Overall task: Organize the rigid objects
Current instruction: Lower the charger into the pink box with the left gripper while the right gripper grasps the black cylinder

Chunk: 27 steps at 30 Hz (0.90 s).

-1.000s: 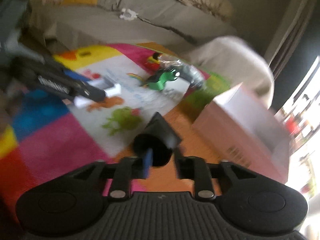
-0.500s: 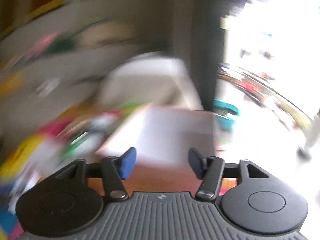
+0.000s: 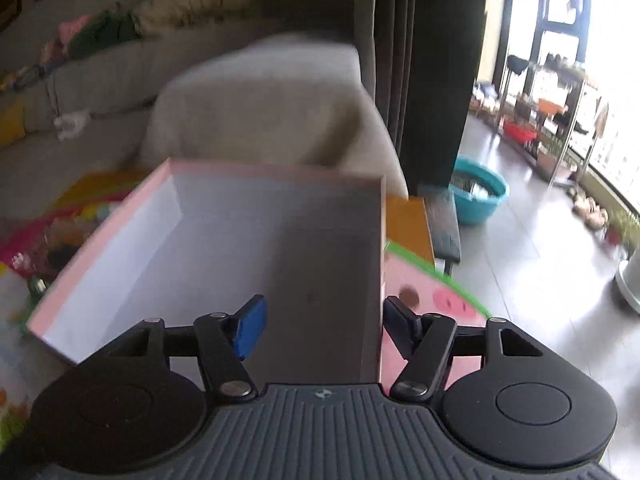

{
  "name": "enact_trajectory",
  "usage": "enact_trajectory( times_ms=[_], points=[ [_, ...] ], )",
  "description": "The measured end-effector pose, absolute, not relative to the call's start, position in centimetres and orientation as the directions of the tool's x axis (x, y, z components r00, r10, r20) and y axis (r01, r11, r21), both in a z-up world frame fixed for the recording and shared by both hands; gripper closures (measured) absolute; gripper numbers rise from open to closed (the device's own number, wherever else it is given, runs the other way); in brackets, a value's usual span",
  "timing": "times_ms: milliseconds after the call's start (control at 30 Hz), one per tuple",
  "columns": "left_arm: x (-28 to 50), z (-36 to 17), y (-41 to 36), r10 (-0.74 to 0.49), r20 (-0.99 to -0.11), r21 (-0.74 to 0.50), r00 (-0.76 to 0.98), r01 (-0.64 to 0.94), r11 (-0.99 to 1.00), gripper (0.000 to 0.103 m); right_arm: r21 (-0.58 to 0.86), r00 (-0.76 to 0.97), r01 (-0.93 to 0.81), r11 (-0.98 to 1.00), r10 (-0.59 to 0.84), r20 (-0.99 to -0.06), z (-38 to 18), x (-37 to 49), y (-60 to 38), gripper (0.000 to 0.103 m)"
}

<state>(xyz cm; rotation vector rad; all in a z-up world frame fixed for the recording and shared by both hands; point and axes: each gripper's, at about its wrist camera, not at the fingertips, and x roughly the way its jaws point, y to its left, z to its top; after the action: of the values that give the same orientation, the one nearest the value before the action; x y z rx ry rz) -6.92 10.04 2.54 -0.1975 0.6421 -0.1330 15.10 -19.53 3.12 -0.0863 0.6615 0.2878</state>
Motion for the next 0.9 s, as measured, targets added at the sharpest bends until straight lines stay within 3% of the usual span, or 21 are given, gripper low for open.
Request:
enact_trajectory(
  times_ms=[100, 133, 167, 200, 333, 500, 633, 733, 800, 900],
  points=[
    [-6.8, 2.3, 10.6, -0.178, -0.577, -0.233, 0.797, 0.048, 0.971, 0.05, 0.149, 0.836, -0.3, 0.942, 0.334, -0.435, 5.4, 11.0, -21.6, 0.038],
    [-6.6, 2.1, 10.7, -0.177, -0.579, -0.241, 0.796, 0.04, 0.97, 0.05, 0.203, 0.855, -0.327, 0.923, 0.381, -0.351, 5.8, 8.8, -22.4, 0.032],
    [-6.3, 1.9, 10.8, -0.177, -0.58, -0.252, 0.795, 0.032, 0.967, 0.05, 0.234, 0.858, -0.357, 0.905, 0.416, -0.301, 6.1, 6.9, -23.1, 0.02],
    [-6.1, 1.8, 10.9, -0.179, -0.58, -0.26, 0.795, 0.028, 0.965, 0.05, 0.247, 0.844, -0.392, 0.886, 0.453, -0.286, 6.3, 5.1, -23.2, 0.014],
    [-6.0, 1.9, 10.8, -0.184, -0.561, -0.282, 0.807, 0.023, 0.959, 0.05, 0.197, 0.74, -0.464, 0.864, 0.5, -0.45, 5.6, 0.9, -19.6, 0.014],
    [-7.1, 2.1, 11.6, -0.156, -0.565, -0.271, 0.81, -0.003, 0.963, 0.05, 0.191, 0.662, -0.509, 0.839, 0.523, -0.536, 3.2, -3.5, -13.3, 0.014],
    [-8.1, 2.3, 12.3, -0.133, -0.571, -0.262, 0.81, -0.026, 0.965, 0.05, 0.025, 0.735, -0.436, 0.9, 0.372, -0.567, 1.5, -3.0, -8.9, 0.014],
    [-8.6, 2.4, 12.3, -0.129, -0.572, -0.256, 0.81, -0.027, 0.966, 0.05, -0.03, 0.716, -0.458, 0.889, 0.348, -0.605, 0.4, -2.4, -8.5, 0.031],
    [-8.7, 2.5, 12.1, -0.13, -0.573, -0.255, 0.809, -0.025, 0.966, 0.05, -0.015, 0.67, -0.466, 0.885, 0.341, -0.659, -0.3, -1.4, -7.7, 0.051],
    [-8.7, 2.8, 11.3, -0.139, -0.575, -0.248, 0.806, -0.01, 0.969, 0.05, 0.034, 0.656, -0.484, 0.874, 0.389, -0.647, 0.3, -2.2, -9.2, 0.052]
  ],
)
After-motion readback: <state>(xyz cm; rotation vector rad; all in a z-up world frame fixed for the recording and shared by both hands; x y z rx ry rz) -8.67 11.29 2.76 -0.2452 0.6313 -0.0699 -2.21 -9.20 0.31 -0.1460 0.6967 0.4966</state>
